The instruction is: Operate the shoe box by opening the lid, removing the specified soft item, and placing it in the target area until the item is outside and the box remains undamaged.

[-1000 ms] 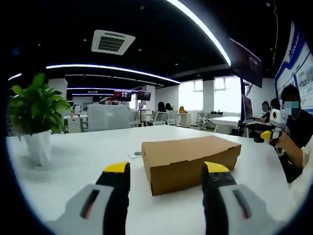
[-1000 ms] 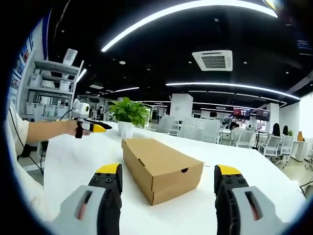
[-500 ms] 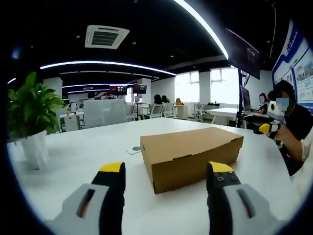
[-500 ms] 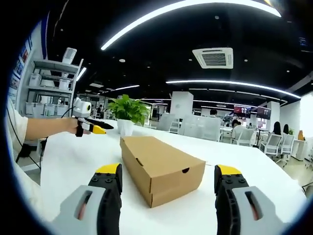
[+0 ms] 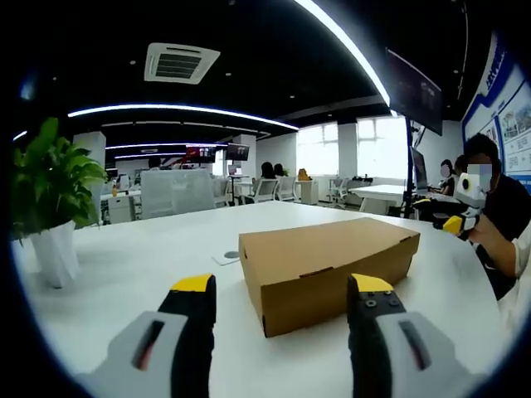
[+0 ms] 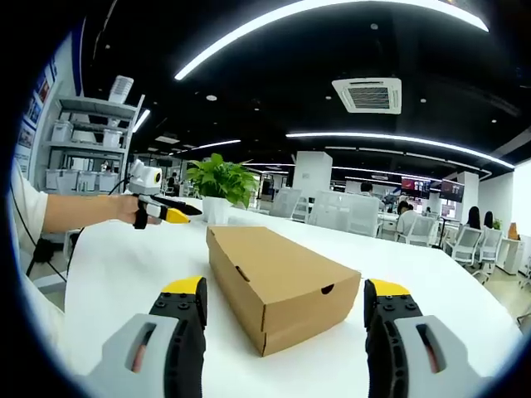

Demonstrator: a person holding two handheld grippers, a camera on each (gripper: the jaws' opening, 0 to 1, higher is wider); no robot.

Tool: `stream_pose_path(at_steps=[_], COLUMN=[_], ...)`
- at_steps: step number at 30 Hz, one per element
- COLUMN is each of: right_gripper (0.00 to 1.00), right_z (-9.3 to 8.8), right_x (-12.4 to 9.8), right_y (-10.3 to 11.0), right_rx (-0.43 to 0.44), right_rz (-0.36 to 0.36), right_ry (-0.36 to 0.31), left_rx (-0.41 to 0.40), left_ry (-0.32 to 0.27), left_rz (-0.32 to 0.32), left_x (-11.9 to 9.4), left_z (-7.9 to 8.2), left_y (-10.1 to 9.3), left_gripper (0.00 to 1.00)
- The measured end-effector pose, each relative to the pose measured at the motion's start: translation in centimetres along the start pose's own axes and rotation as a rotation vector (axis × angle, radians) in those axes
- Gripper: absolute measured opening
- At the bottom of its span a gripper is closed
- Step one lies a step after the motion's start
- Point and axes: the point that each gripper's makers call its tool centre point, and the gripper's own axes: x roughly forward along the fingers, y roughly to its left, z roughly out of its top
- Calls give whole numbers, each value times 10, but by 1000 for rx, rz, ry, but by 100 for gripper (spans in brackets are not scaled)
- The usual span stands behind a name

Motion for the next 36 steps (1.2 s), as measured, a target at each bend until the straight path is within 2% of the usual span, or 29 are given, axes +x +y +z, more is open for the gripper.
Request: stream_pose_path(at_steps=[3,5,7,9,11,16,19,25,31,33,34,36], right_gripper=[81,81,81,82,82,82,82,83,83,83,83,83], right_z=[-2,-6,-9,-10,-12,-15,-15,-20,-20,-20,-21,-22], right_x=[4,8,12,15,19,28,32,36,39,42,43,45], right_y=[-2,-6,-8,-8,-7,-5,-7,-9,-8,-5,-4,-2], right_rx=[3,16,23,30,29,16,15,30,50,40,35,31], right_rz=[-1,-10,-14,-16,-15,-9,-7,10,5,4,5,5], right_ry=[7,17,24,27,30,49,49,67,65,65,71,76], left_rx=[12,44,95,88,62,32,29,101,108,113,126,117], left_ry=[-8,12,58,59,39,-24,-27,25,49,64,89,82], left_rz=[1,-4,1,-2,-10,-21,-21,-76,-77,-103,-136,-137], left_x=[3,9,14,21,26,34,40,43,45,48,50,51], left_z=[2,-4,-14,-19,-20,-9,-9,-18,-16,-18,-22,-22], left_y=[0,0,3,4,5,7,8,3,12,10,6,3], left_gripper=[66,66,67,68,68,68,67,68,66,66,66,66])
